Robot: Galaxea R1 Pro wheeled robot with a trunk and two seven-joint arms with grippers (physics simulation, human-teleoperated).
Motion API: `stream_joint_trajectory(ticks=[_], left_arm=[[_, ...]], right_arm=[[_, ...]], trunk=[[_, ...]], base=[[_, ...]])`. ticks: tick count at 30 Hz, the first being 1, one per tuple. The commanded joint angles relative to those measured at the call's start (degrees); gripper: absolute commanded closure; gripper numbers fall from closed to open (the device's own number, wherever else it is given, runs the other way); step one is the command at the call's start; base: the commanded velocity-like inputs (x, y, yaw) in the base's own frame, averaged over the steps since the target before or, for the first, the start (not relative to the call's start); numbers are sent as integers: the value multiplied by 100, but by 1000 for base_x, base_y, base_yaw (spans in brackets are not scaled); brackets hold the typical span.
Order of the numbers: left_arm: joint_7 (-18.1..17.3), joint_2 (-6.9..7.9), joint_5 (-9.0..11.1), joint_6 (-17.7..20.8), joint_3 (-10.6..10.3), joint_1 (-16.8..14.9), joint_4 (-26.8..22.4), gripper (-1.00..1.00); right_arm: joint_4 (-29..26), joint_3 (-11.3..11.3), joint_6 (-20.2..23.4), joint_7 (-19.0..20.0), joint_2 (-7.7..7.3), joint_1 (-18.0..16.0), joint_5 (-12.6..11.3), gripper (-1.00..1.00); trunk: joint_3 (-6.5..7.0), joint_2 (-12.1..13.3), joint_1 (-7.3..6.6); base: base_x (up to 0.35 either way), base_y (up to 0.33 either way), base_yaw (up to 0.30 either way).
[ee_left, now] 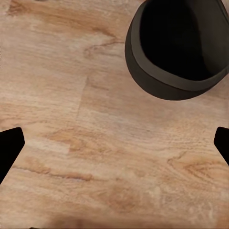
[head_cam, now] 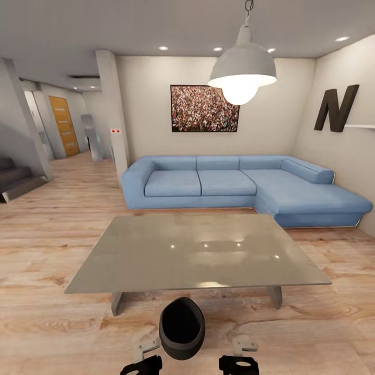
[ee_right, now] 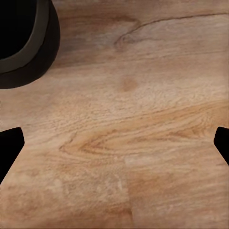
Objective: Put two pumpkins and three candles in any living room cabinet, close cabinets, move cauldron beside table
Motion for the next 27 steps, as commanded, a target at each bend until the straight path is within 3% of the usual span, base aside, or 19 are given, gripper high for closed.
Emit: stream_joint_trajectory(ticks=[1, 27], left_arm=[[45, 4, 39, 19, -24, -3, -8, -100], [54, -4, 39, 19, -39, -3, 0, -100]], right_arm=[[-7, 52, 24, -30, 1, -2, -54, -100], [71, 57, 24, -30, 4, -2, -55, -100]], trunk=[[8, 38, -23], [267, 1081, -594]], base=[[0, 0, 0], [0, 0, 0]])
